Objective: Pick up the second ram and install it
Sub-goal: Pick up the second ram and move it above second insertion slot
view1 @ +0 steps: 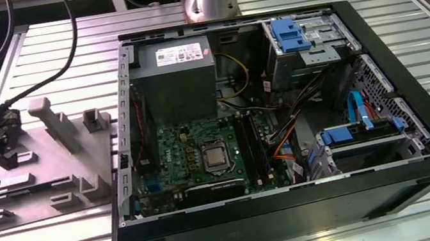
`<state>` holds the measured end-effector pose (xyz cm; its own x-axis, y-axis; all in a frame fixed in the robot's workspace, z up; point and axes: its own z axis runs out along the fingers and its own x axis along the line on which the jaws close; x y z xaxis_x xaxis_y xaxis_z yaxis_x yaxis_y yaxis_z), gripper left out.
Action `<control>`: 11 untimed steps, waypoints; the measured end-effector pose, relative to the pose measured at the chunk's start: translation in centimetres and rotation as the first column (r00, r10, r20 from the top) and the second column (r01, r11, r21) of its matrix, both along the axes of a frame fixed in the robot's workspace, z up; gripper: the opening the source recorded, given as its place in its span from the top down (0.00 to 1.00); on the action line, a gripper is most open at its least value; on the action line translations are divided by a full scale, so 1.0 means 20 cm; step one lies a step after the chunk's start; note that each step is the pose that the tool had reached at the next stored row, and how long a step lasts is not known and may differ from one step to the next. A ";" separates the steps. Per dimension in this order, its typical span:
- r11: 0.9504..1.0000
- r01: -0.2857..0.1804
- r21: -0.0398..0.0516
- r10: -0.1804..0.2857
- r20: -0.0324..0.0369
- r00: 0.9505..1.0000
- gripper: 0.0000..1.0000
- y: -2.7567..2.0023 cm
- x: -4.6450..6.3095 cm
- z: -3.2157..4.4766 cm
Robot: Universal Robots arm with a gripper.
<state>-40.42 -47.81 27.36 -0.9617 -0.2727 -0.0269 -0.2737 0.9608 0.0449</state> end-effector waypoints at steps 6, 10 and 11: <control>0.994 -0.109 0.000 0.109 0.000 0.994 0.90 0.000 0.00 -0.008; 0.984 -0.180 0.000 0.180 0.000 0.984 0.90 0.000 0.00 -0.014; 0.980 -0.198 0.000 0.198 0.000 0.980 0.90 0.000 0.00 -0.015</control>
